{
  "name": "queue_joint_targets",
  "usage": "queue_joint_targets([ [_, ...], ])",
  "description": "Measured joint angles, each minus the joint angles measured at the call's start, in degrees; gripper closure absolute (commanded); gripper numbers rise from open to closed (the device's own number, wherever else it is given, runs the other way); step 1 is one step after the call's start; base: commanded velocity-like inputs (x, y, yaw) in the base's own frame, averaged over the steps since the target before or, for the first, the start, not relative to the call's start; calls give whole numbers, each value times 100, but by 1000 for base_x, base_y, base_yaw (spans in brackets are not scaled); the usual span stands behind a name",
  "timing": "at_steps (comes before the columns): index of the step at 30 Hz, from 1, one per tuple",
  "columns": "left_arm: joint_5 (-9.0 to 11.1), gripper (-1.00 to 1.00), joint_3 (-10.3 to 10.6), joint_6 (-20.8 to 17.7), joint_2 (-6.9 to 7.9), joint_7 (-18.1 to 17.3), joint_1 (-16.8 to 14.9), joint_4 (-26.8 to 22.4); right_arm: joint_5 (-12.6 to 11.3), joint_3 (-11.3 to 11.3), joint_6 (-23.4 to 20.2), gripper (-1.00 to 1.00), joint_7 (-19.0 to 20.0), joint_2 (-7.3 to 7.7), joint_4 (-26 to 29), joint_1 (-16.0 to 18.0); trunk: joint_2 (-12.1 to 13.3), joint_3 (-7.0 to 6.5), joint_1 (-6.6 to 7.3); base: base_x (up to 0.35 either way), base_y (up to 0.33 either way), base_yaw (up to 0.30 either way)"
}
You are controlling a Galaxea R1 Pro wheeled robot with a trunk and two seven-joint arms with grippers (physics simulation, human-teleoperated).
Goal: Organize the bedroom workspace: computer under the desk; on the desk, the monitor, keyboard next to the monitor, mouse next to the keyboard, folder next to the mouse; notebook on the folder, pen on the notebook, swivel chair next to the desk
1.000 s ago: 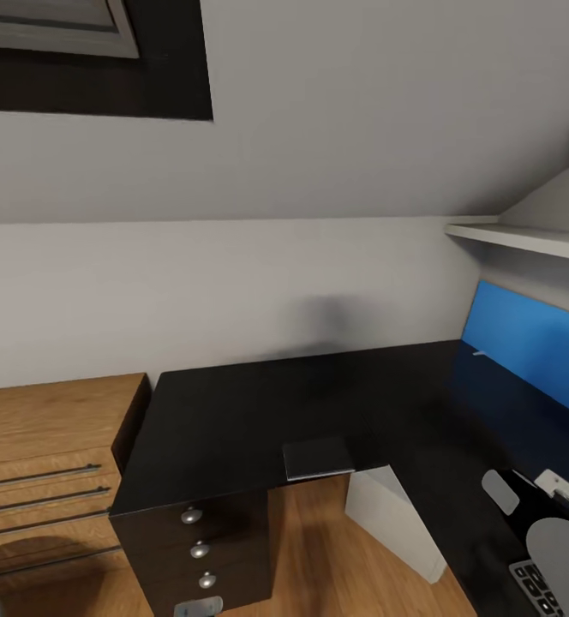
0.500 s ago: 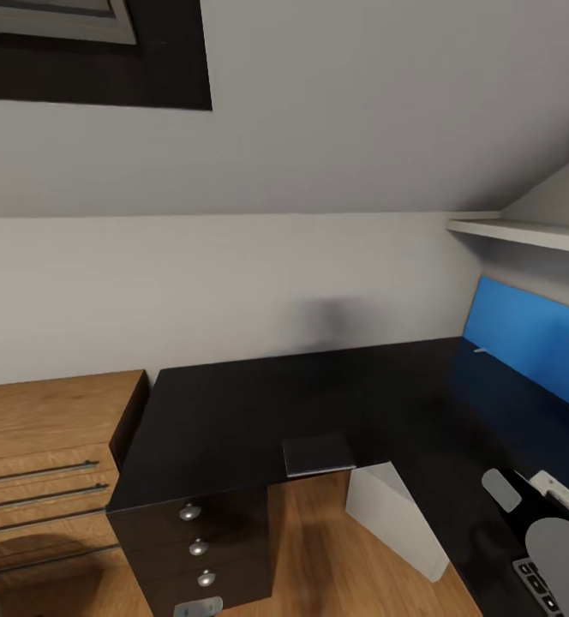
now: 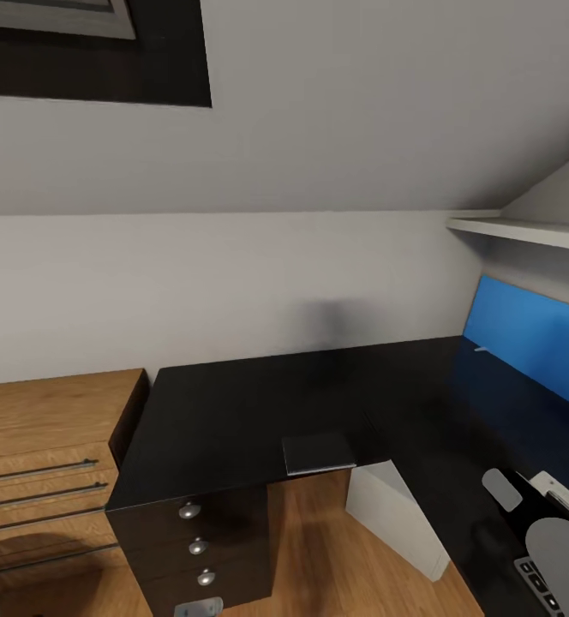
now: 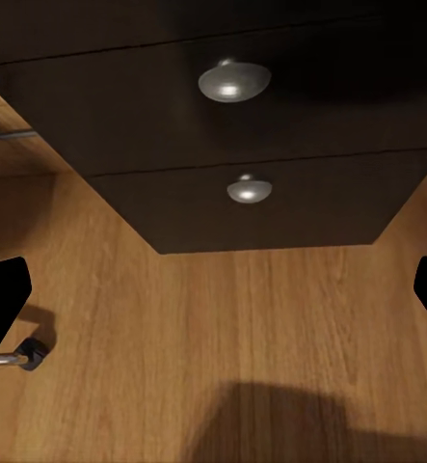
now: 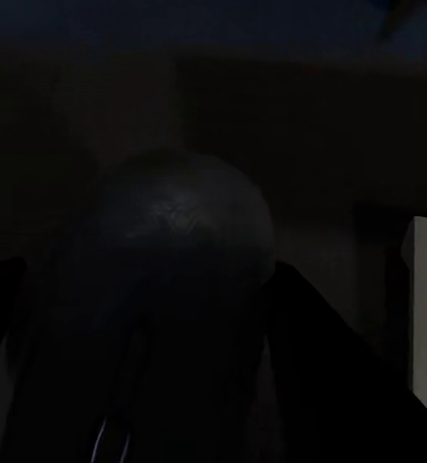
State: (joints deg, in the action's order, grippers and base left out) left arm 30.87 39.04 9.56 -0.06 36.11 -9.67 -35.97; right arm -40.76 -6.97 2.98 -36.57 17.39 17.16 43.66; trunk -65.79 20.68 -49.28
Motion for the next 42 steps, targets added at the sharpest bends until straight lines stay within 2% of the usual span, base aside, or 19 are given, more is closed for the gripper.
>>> queue_joint_targets([
  [10,7,-100,0,-2,1,-6,0,2,6,3,5,100,-3,3,0,0,0,0,0,0,0,0],
  [17,9,-100,-11,-4,6,-15,0,172,8,3,0,100,1,77,0,0,0,0,0,0,-4,0],
  [25,7,-100,-18,-4,10,-24,0,211,8,3,-1,100,2,79,0,0,0,0,0,0,-113,0],
  [42,7,-100,-21,-2,10,-25,0,212,6,3,-6,100,3,72,-9,0,0,0,0,-54,-5,0],
])
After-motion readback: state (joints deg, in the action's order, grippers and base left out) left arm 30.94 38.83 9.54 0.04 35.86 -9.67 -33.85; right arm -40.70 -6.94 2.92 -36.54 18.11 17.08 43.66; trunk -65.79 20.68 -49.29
